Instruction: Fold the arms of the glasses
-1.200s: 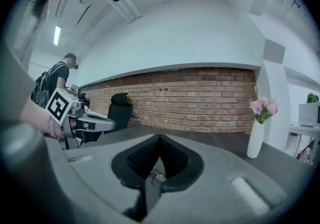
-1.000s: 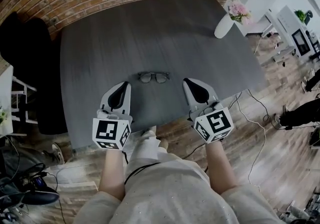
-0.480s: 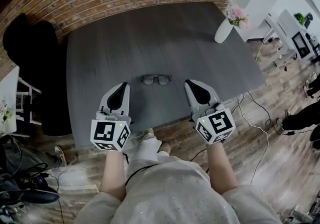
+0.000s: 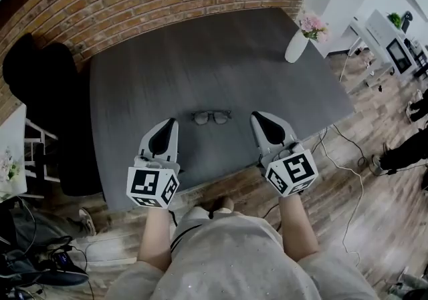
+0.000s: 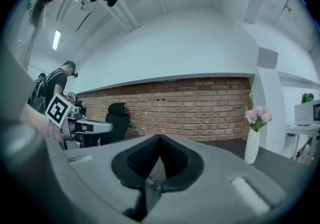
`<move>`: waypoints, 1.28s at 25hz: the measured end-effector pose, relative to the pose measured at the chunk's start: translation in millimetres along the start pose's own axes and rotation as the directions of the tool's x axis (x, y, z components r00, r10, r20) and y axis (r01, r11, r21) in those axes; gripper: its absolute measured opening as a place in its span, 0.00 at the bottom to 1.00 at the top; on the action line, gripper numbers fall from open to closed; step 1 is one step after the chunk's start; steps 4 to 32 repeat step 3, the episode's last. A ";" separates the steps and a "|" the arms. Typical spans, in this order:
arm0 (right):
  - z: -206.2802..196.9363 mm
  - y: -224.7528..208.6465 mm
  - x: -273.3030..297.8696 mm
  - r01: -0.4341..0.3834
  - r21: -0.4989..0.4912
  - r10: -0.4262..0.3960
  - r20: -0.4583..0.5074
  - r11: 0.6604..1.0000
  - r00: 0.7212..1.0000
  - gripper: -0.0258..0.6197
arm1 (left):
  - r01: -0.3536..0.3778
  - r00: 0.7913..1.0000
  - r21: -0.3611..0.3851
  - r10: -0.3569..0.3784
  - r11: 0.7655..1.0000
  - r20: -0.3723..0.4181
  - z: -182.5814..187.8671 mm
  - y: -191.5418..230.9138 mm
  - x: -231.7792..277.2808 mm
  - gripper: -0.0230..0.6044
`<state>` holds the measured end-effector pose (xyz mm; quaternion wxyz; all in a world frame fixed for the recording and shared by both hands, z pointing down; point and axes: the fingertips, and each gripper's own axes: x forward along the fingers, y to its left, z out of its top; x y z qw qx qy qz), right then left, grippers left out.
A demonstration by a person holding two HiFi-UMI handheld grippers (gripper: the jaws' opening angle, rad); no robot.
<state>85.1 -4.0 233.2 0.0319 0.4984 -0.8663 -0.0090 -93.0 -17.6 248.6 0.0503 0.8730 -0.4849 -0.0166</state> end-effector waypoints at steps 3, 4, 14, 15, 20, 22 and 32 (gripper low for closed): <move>2.9 -1.2 9.8 0.005 0.003 -0.005 0.010 1.000 1.000 0.04 | 0.016 1.000 0.006 -0.016 1.000 0.001 5.5 6.0 7.4 0.03; 2.9 -1.2 9.8 0.005 0.003 -0.005 0.010 1.000 1.000 0.04 | 0.016 1.000 0.006 -0.016 1.000 0.001 5.5 6.0 7.4 0.03; 2.9 -1.2 9.8 0.005 0.003 -0.005 0.010 1.000 1.000 0.04 | 0.016 1.000 0.006 -0.016 1.000 0.001 5.5 6.0 7.4 0.03; 2.9 -1.2 9.8 0.005 0.003 -0.005 0.010 1.000 1.000 0.04 | 0.016 1.000 0.006 -0.016 1.000 0.001 5.5 6.0 7.4 0.03; 2.9 -1.2 9.8 0.005 0.003 -0.005 0.010 1.000 1.000 0.04 | 0.016 1.000 0.006 -0.016 1.000 0.001 5.5 6.0 7.4 0.03; 2.9 -1.2 9.8 0.005 0.003 -0.005 0.010 1.000 1.000 0.04 | 0.016 1.000 0.006 -0.016 1.000 0.001 5.5 6.0 7.4 0.03; 2.9 -1.2 9.8 0.005 0.003 -0.005 0.010 1.000 1.000 0.04 | 0.016 1.000 0.006 -0.016 1.000 0.001 5.5 6.0 7.4 0.03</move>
